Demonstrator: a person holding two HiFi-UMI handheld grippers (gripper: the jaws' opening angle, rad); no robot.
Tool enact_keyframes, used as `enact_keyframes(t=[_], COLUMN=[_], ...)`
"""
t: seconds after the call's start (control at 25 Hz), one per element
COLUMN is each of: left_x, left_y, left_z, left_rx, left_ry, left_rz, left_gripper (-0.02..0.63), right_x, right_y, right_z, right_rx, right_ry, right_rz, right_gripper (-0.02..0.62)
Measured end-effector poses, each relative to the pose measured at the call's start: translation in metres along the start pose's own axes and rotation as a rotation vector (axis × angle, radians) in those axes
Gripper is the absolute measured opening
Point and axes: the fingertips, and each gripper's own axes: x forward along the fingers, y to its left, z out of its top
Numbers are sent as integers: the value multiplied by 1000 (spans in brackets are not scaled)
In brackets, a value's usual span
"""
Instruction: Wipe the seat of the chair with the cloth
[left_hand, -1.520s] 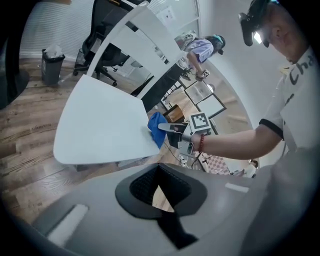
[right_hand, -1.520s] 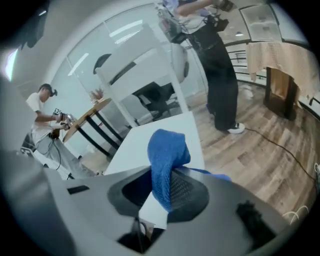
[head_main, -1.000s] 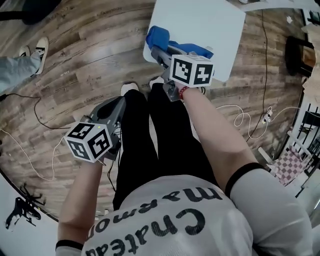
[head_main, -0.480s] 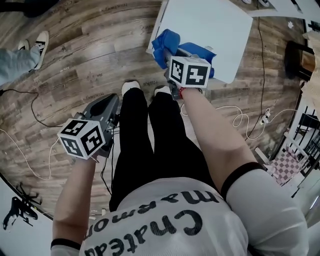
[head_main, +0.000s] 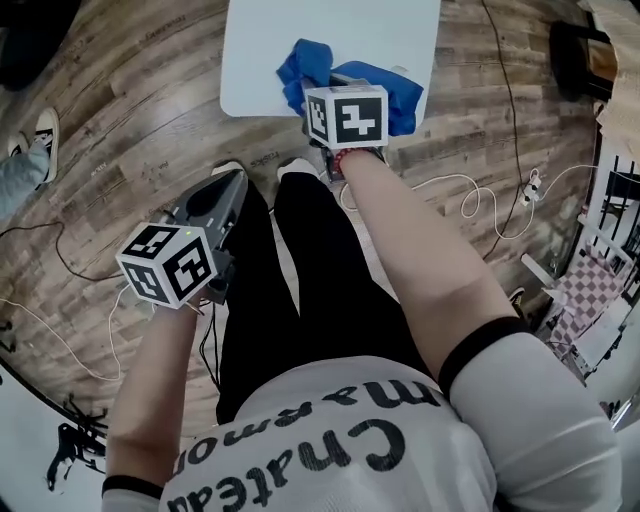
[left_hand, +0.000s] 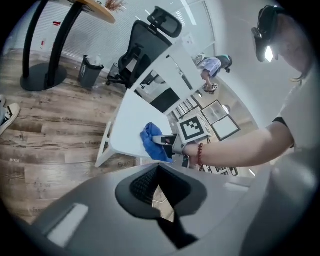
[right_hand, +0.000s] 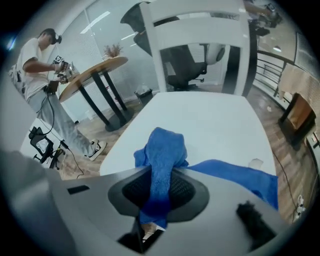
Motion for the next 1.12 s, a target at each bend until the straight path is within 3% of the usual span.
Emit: enact_keyframes(t=[0.28,0.6,0.96,1.12], left_x=[28,61,75,76], left_y=[-24,-62,-78,-86], left_z=[-21,-24,-31,-29], left_rx=[30,95,120,123], left_ry=[76,126,145,139], left_rz=[18,-13,10,32], left_gripper=[8,8,8,8], right_x=[-38,-73,-88,-97], right_y=[-100,-182,-219,-243], right_z=[-32,-65,-84,-107], right_rx=[105,186,239,365], right_ry=[-25,-22,-24,76], right_rz=[-115,-220,-267,-297], right_gripper=[83,83,83,83])
